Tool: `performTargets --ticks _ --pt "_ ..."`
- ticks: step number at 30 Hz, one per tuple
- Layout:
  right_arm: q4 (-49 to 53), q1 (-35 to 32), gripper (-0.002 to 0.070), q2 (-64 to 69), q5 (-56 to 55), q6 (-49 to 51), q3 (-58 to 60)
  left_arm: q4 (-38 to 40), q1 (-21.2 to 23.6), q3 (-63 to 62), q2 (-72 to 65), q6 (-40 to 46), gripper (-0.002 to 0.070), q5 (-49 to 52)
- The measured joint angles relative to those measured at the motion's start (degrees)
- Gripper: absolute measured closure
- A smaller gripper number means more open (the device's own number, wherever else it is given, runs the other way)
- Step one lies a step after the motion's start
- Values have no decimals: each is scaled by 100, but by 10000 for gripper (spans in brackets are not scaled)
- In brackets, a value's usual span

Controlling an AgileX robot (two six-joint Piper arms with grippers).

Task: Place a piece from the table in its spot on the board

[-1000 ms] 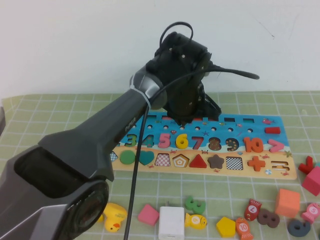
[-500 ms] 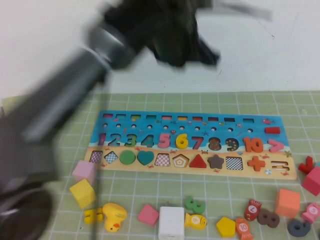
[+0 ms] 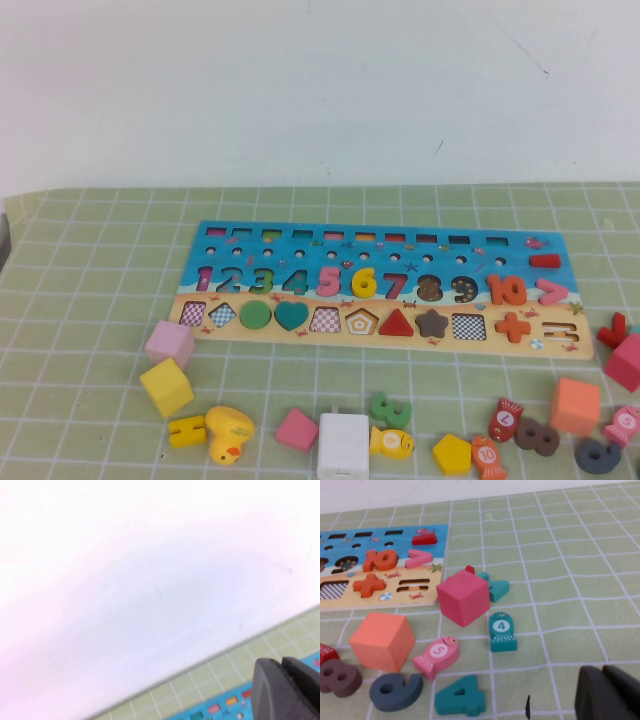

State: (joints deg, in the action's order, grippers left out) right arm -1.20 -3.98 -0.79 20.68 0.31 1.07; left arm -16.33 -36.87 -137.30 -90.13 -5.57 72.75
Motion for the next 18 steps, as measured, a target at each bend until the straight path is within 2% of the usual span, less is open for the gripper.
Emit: performTargets --ticks 12,16,18 --pt "0 0 679 0 0 0 0 1 -4 226 1869 69 677 3" --pt "0 0 679 0 0 0 0 -270 -4 1896 2921 -374 677 -110" --pt "0 0 679 0 0 0 0 -505 81 3021 3481 -733 677 -616"
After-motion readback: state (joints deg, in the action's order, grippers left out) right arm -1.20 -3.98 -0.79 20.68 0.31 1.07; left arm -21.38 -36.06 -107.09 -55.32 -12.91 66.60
